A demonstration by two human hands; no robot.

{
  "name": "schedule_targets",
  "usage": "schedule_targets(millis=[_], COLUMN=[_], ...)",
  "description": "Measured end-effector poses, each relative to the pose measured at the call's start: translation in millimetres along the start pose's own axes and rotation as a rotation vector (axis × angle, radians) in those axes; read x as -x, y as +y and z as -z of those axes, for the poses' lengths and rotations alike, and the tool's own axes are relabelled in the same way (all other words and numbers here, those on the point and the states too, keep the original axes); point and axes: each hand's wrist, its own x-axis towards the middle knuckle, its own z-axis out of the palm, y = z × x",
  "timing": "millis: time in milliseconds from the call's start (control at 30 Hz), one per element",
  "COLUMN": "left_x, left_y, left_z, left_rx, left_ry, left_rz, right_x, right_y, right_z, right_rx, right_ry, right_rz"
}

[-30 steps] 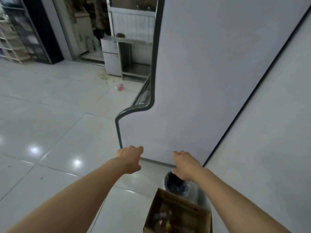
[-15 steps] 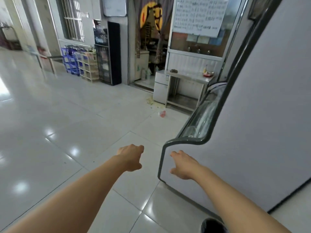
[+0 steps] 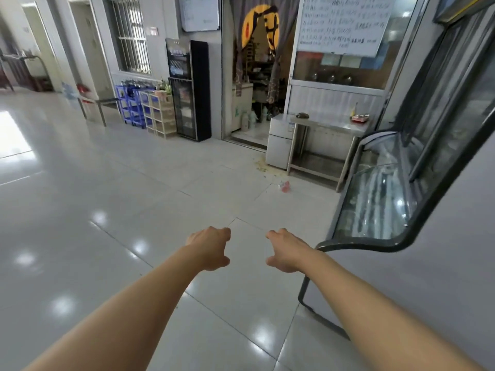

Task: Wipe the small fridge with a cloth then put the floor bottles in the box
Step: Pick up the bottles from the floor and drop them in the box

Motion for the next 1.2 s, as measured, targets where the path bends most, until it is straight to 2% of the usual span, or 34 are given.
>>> schedule_targets(millis=[200, 667, 900, 1200], left_x=[-52.6, -259.1, -374.0, -542.2], left_y=[-68.5, -206.7, -286.2, -381.7], left_z=[4.9, 37.2, 56.4, 107.8], left_rx=[0.011, 0.019, 0.025, -0.051], left_ry=[-0.011, -0.048, -0.038, -0.100], left_rz=[0.051, 0.086, 0.043, -0.102], right_x=[-79.5, -325.4, -448.4, -585.5], right_y=[-39.2, -82.4, -116.5, -152.5], right_z=[7.6, 56.5, 85.9, 131.0], right_rx=[0.009, -0.019, -0.013, -0.092], right_ry=[-0.025, -0.073, -0.057, -0.019], right_rz=[0.048, 0.014, -0.022, -0.175])
